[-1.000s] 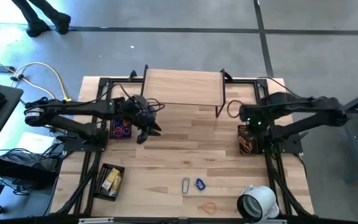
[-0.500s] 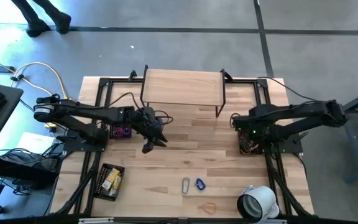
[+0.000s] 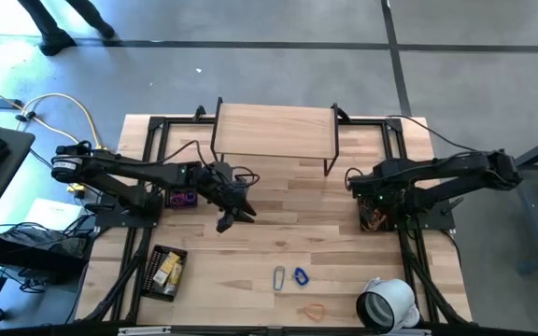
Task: Pick & Place Office Desk Supplies
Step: Put the orange rubber band into the top right black bin, then put the blue spring keychain into the top left black bin
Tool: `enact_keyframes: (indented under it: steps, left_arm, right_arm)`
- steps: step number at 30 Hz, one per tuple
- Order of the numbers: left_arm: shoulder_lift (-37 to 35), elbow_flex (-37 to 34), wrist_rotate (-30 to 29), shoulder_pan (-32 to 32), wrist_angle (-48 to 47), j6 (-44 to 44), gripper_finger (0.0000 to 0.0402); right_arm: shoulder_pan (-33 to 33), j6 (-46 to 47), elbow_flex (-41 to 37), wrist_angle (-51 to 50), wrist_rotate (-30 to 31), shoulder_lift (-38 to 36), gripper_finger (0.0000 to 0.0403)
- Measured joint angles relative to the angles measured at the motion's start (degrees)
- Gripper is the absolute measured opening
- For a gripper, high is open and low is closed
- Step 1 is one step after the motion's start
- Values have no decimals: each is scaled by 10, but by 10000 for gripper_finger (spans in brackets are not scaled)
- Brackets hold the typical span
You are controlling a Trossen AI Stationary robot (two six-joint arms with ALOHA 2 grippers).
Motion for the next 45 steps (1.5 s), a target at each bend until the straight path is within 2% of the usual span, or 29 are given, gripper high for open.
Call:
enact_keyframes:
  steps: [6,11,16,19,21,24,30,33,36,40,42,45]
  left_arm:
    - [0,0,0,-13,-2,-9,115]
    - [0,0,0,-26,-2,-26,115]
    - [0,0,-1,-38,-2,-35,115]
    - [0,0,-2,-50,-2,-35,115]
    - [0,0,-20,-62,-2,-38,115]
    - [0,0,-51,-85,-2,-46,115]
    - [0,0,-95,-141,-2,-73,115]
    - [0,0,-122,-176,-2,-79,115]
    - [0,0,-164,-211,-2,-96,115]
    - [0,0,-210,-252,-2,-103,115]
    - [0,0,-229,-271,-1,-108,115]
    - [0,0,-267,-296,1,-122,115]
  right_arm:
    - [-3,-4,1,18,0,0,97]
    - [-7,-16,20,-1,56,0,141]
    - [0,-7,97,-72,120,0,161]
    - [19,1,163,-71,151,0,165]
    - [40,-3,202,-43,174,0,166]
    - [80,-34,235,51,201,-1,165]
    - [162,-92,216,273,215,4,166]
    - [199,-129,185,370,193,17,166]
    - [243,-172,159,457,139,37,166]
    - [289,-222,140,514,70,77,167]
    - [307,-241,136,520,63,102,167]
    - [321,-259,136,532,90,141,167]
